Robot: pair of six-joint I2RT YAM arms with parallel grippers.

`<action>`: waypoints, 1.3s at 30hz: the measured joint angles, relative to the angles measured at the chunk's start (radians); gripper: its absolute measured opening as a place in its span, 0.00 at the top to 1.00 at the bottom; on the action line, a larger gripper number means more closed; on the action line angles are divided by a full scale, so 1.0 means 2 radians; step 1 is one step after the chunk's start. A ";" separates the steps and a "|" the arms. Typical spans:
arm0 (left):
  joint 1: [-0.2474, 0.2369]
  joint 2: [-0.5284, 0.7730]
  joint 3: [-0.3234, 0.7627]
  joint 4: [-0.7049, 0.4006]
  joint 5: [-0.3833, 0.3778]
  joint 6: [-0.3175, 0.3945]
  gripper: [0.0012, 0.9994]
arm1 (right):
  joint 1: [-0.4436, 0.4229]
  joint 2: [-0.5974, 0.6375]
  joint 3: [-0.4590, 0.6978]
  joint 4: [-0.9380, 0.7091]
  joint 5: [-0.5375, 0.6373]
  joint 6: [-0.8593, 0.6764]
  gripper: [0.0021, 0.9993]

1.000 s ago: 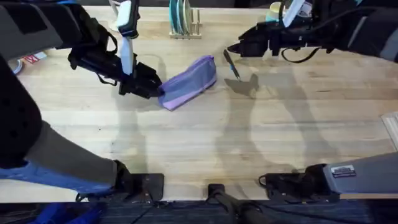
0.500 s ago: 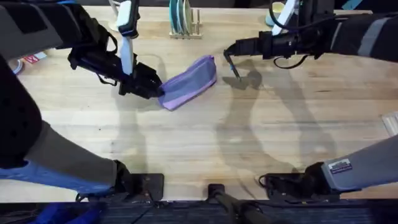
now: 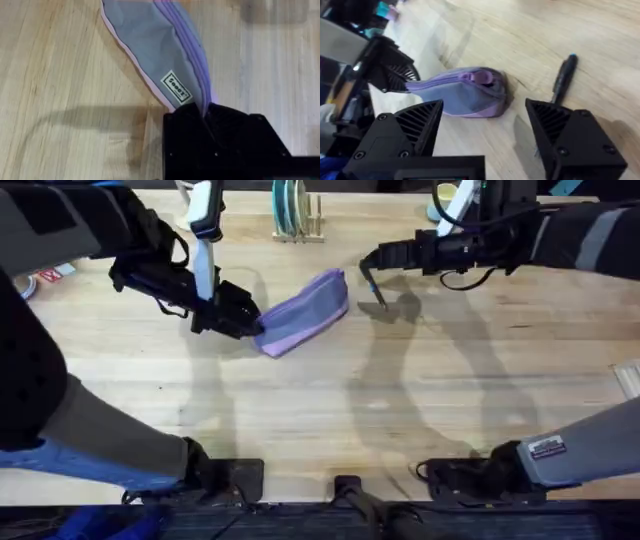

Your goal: Unzip the bag, pick up the pens from the table one at a time and place them inside, then zip the bag closed.

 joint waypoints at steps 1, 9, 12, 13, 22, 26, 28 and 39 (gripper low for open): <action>0.000 0.000 0.000 0.000 0.000 0.000 0.96 | 0.000 0.000 0.000 0.000 0.005 0.000 0.00; 0.000 0.000 0.000 0.000 0.000 0.000 0.96 | 0.011 0.000 0.000 0.012 0.024 0.000 0.00; 0.000 0.000 0.000 0.000 0.000 0.000 0.96 | 0.021 0.000 0.000 0.018 0.030 0.004 0.00; 0.000 0.000 0.000 0.000 0.000 0.000 0.96 | 0.025 0.000 0.000 0.022 0.035 0.009 0.00; 0.000 0.000 0.000 0.000 0.000 0.000 0.96 | 0.050 0.000 0.000 0.073 0.083 0.080 0.00; 0.000 0.000 0.000 0.000 0.000 0.000 0.96 | 0.053 0.015 0.001 0.083 0.086 0.117 0.00; 0.000 0.000 0.000 0.000 0.000 0.000 0.96 | 0.054 0.030 0.001 0.086 0.086 0.136 0.00; 0.000 0.000 0.000 0.000 0.000 0.000 0.96 | 0.069 0.058 0.001 0.102 0.076 0.175 0.00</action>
